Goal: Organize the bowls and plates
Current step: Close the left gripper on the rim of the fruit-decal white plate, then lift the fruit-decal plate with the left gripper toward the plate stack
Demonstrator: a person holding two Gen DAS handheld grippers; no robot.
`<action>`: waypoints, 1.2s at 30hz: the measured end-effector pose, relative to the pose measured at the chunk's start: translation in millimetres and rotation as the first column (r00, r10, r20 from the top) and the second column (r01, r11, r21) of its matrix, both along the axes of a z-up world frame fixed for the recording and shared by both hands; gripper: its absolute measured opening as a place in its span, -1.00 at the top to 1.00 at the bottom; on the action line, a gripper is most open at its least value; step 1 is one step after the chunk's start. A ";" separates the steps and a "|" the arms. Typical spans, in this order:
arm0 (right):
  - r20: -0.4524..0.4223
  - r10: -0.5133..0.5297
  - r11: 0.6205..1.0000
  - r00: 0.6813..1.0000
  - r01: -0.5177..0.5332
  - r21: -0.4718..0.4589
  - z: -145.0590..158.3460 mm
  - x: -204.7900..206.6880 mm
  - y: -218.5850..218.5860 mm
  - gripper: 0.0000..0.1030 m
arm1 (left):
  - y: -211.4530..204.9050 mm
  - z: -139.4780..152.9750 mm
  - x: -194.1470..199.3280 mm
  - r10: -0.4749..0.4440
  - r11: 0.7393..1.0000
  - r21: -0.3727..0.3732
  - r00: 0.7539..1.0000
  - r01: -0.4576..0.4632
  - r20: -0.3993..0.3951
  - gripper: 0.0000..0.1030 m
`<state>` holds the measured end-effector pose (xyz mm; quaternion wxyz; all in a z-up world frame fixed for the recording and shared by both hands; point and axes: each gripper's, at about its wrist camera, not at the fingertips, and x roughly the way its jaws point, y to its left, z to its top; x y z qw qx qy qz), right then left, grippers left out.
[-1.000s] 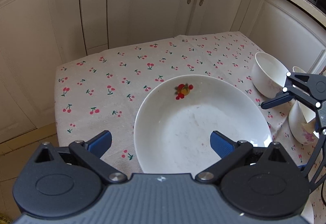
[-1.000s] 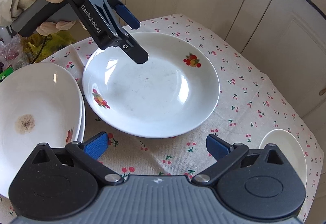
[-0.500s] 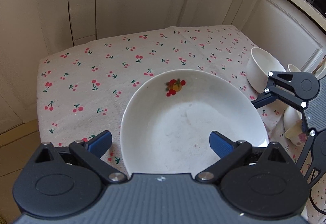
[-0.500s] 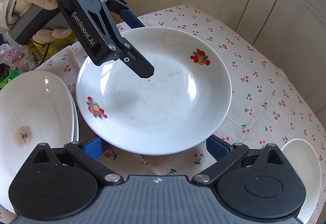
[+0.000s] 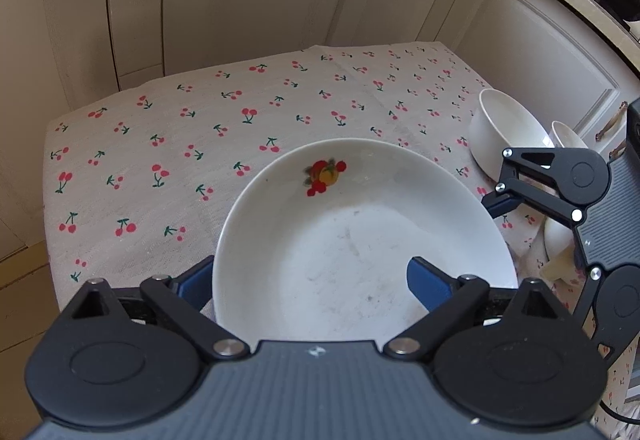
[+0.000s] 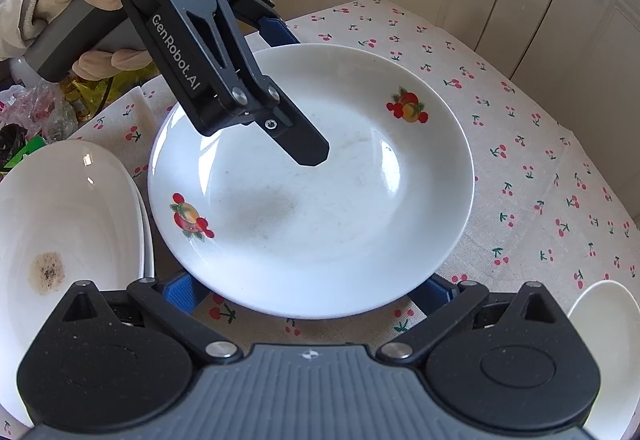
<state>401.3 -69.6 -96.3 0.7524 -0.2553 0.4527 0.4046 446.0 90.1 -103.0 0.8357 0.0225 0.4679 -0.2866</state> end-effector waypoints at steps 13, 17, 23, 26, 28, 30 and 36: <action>0.062 -0.011 1.000 0.998 0.011 0.004 3.5 -6.7 -3.2 -1.00 | -0.3 0.9 3.7 -0.027 0.999 0.025 0.999 0.027 -0.021 -0.77; 0.073 -0.013 1.000 0.997 0.013 0.012 5.1 -7.2 -4.8 -1.00 | -0.8 1.0 3.0 -0.030 0.999 0.032 0.999 0.030 -0.014 -0.77; 0.101 -0.019 1.000 0.995 0.016 0.026 8.0 -12.8 -6.0 -1.00 | -1.0 0.5 2.5 -0.034 0.999 0.040 0.999 0.034 -0.007 -0.77; 0.107 -0.023 0.999 0.994 0.018 0.047 11.6 -16.2 -10.4 -1.00 | -0.8 0.4 2.1 -0.037 0.999 0.040 0.999 0.037 -0.003 -0.77; 0.109 -0.029 0.997 0.994 0.021 0.070 13.8 -17.1 -12.7 -1.00 | -0.2 0.5 2.1 -0.037 0.999 0.036 0.999 0.037 -0.003 -0.77; 0.109 -0.030 0.996 0.994 0.020 0.087 15.9 -17.7 -14.3 -1.00 | 1.2 0.7 2.2 -0.033 0.999 0.028 0.999 0.033 -0.003 -0.77; 0.120 -0.018 0.994 0.993 0.005 0.110 18.1 -20.5 -13.7 -1.00 | 3.1 1.7 2.1 -0.026 0.999 0.021 1.000 0.026 0.004 -0.77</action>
